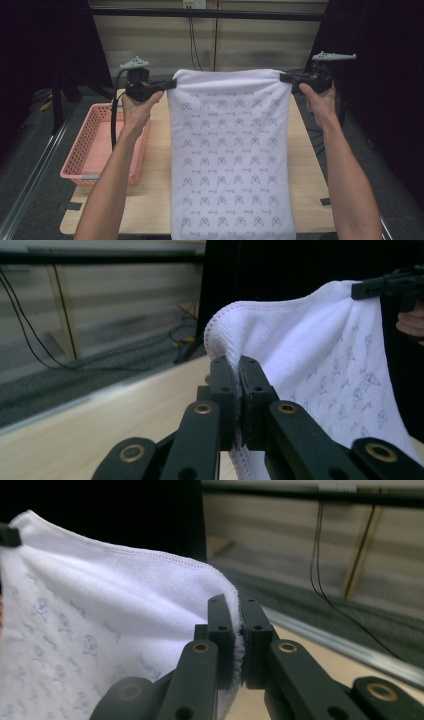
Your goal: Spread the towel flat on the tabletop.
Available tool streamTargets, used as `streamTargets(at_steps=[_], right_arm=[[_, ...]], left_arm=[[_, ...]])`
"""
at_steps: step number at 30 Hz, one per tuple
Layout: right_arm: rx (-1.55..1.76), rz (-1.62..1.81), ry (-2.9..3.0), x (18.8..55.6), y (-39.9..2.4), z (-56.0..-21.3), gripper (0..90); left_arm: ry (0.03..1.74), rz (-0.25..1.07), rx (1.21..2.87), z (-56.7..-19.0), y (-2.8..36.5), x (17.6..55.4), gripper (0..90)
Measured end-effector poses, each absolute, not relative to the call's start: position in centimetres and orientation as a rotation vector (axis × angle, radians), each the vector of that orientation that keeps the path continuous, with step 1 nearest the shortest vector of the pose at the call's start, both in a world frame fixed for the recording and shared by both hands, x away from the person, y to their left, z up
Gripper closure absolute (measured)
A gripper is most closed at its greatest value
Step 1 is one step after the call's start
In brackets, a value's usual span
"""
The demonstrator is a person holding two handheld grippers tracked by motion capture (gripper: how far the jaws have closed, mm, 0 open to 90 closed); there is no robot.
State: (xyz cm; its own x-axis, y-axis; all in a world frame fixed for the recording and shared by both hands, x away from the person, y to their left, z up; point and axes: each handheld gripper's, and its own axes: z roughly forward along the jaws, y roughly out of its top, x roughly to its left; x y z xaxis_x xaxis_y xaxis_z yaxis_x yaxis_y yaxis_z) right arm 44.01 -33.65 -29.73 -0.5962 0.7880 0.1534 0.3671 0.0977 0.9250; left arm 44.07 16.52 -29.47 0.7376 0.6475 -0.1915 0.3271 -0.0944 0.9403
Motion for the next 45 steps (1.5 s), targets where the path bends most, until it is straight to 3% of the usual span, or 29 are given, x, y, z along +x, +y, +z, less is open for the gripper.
streamTargets(at_steps=[3,9,19,33,41,45], right_arm=[[1.12,1.527,1.982,43.7,-33.4,-28.9,86.5],[1.14,1.528,2.028,41.4,-33.6,-31.0,86.6],[1.084,1.523,2.164,33.5,-34.1,-33.9,86.8],[1.178,1.442,2.374,22.2,-33.7,-42.7,87.0],[1.286,1.325,2.566,20.8,-31.7,-47.4,87.0],[1.31,1.19,2.589,20.9,-31.3,-47.7,87.0]], left_arm=[[0.776,0.309,1.685,-29.3,16.8,43.2,86.8],[0.777,0.231,1.694,-32.0,16.9,40.7,86.8],[0.742,0.15,1.733,-35.2,17.2,33.0,86.8],[0.81,-0.011,1.9,-43.4,17.9,24.9,86.7],[0.883,-0.144,1.999,-47.5,17.6,23.2,86.6],[0.927,-0.162,2.061,-48.8,17.5,23.2,86.6]])
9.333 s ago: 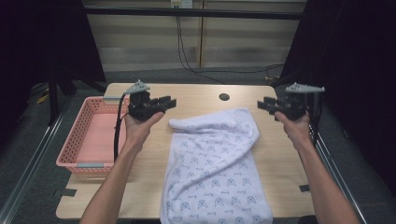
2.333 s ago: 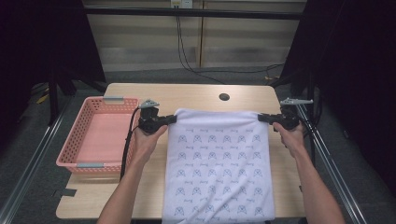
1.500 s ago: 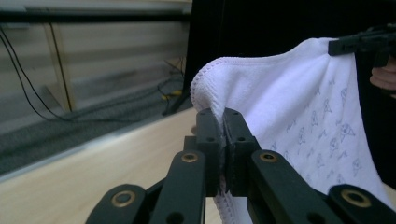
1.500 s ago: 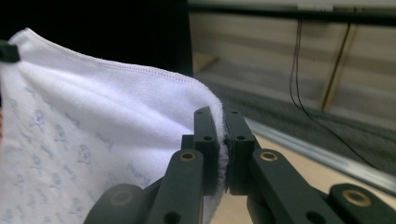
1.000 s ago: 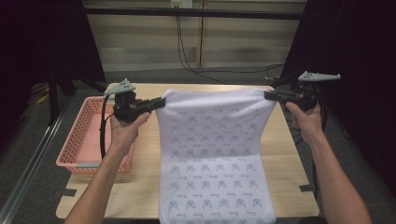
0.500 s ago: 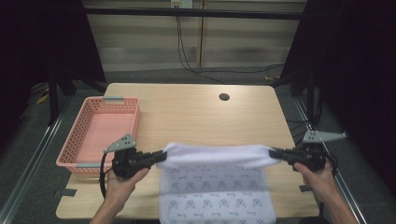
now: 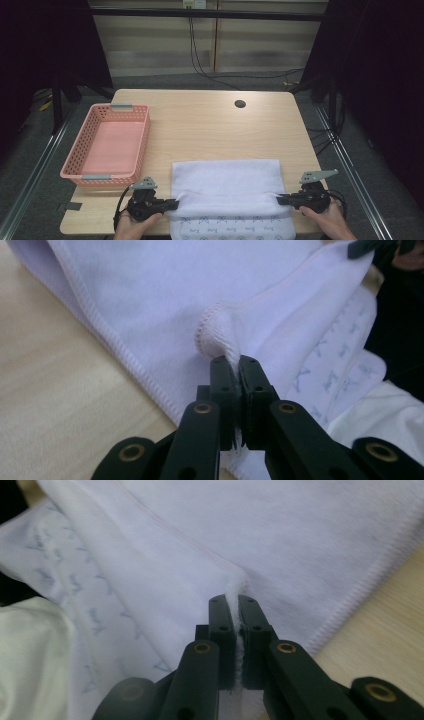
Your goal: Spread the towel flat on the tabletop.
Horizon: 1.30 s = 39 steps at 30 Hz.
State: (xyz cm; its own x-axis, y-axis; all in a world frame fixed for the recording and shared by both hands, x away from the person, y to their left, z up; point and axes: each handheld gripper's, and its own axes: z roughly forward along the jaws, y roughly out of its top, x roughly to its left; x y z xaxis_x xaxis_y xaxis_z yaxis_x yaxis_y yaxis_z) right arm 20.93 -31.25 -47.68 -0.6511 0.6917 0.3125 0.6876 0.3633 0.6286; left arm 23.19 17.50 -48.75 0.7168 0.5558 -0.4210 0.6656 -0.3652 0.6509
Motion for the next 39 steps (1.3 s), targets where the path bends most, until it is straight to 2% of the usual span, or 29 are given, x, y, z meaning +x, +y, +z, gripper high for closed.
streamTargets(at_steps=[3,7,15,26,39], right_arm=[[1.333,1.064,2.647,21.5,-30.7,-48.7,87.0],[1.352,1.061,2.649,21.9,-30.7,-48.9,87.3],[1.409,1.074,2.546,23.9,-31.5,-49.2,87.4],[1.461,1.143,2.431,29.8,-32.7,-50.0,87.3],[1.486,1.135,2.336,37.4,-32.8,-50.4,87.3]], left_arm=[[0.936,-0.164,2.109,-49.5,16.9,23.6,86.5],[0.956,-0.132,2.116,-49.8,16.3,24.5,86.8],[1.001,-0.017,2.088,-50.1,14.6,29.2,87.0],[1.084,0.017,1.993,-50.8,13.6,34.9,87.0],[1.144,0.114,1.985,-50.8,12.7,41.4,87.1]])
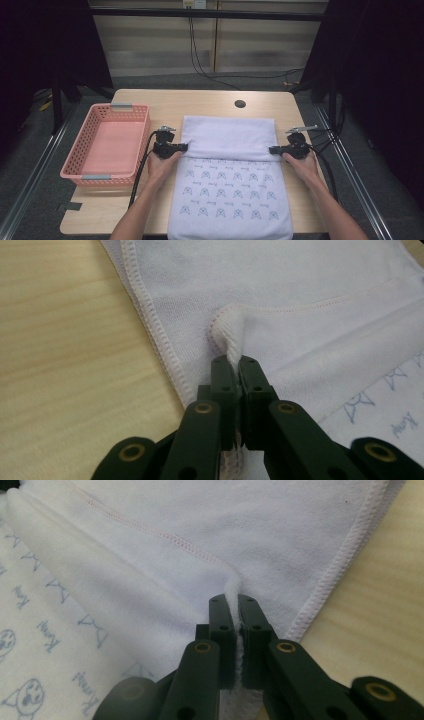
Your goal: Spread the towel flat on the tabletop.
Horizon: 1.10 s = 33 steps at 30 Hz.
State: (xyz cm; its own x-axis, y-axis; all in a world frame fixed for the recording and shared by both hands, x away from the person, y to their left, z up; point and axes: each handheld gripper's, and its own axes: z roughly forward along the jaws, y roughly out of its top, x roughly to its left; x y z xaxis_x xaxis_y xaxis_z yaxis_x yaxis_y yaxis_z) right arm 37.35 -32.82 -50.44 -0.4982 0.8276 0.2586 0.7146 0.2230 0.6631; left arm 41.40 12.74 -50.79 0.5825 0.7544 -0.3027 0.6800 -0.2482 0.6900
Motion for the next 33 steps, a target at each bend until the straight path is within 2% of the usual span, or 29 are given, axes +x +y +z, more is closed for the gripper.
streamTargets(at_steps=[12,17,19,25,29,33], right_arm=[[1.531,1.161,2.241,40.7,-32.7,-50.9,87.3],[1.522,1.238,2.217,40.7,-33.2,-50.9,87.2],[1.497,1.329,2.181,40.4,-33.7,-49.7,87.1],[1.388,1.482,2.067,39.5,-36.0,-44.3,87.2],[1.3,1.528,2.045,38.0,-36.5,-40.9,87.1],[1.226,1.628,2.053,35.5,-36.6,-38.8,86.8]], left_arm=[[1.141,0.16,1.967,-51.0,12.7,43.7,87.0],[1.155,0.077,1.93,-50.4,13.4,43.6,87.1],[1.102,0.067,1.866,-49.4,13.4,42.8,87.2],[0.946,0.108,1.834,-44.6,13.1,40.7,87.2],[0.843,0.145,1.847,-41.2,13.6,39.0,87.1],[0.803,0.152,1.823,-39.7,14.9,36.7,87.1]])
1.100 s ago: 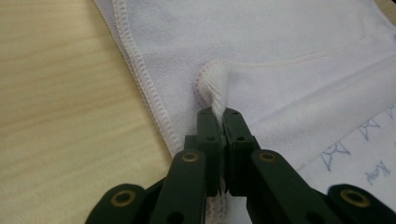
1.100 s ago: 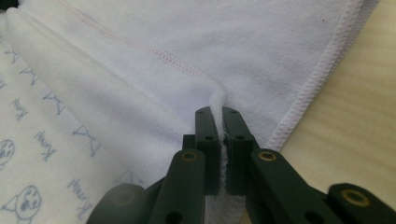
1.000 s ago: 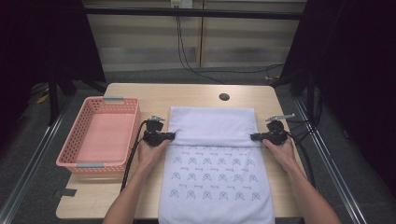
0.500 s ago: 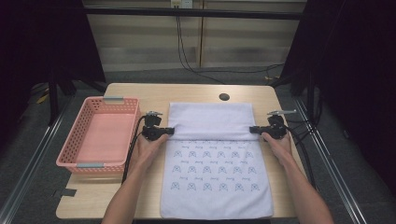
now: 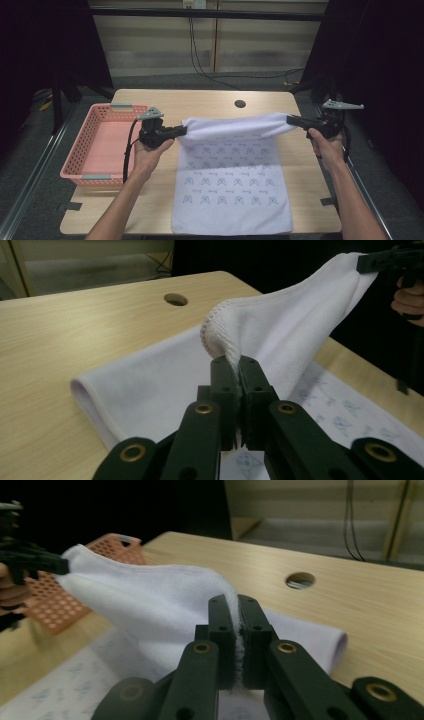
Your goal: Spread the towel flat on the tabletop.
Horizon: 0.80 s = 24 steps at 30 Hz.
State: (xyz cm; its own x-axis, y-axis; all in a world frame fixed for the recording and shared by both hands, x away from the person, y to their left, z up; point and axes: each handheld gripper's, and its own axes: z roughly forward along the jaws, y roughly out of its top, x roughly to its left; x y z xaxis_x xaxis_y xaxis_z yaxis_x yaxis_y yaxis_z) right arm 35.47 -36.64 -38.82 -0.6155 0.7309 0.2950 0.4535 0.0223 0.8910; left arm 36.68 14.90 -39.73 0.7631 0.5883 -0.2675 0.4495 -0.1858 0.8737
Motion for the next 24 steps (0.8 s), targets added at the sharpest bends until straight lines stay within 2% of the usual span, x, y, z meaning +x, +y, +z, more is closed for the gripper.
streamTargets(at_steps=[6,12,16,20,24], right_arm=[[1.139,1.645,2.115,31.6,-36.1,-38.2,86.8],[1.019,1.658,2.134,27.8,-35.3,-36.0,86.9],[1.001,1.618,2.195,25.0,-34.9,-37.3,86.8],[1.079,1.559,2.293,23.9,-34.6,-41.3,86.8],[1.135,1.515,2.401,23.2,-34.6,-45.0,86.5]], left_arm=[[0.747,0.155,1.764,-37.5,16.9,33.7,87.1],[0.678,0.19,1.793,-36.0,17.8,30.1,87.0],[0.698,0.143,1.843,-39.1,17.9,28.3,86.4],[0.748,0.079,1.933,-44.0,17.3,27.7,86.5],[0.767,0.034,1.967,-46.4,17.2,27.0,86.0]])
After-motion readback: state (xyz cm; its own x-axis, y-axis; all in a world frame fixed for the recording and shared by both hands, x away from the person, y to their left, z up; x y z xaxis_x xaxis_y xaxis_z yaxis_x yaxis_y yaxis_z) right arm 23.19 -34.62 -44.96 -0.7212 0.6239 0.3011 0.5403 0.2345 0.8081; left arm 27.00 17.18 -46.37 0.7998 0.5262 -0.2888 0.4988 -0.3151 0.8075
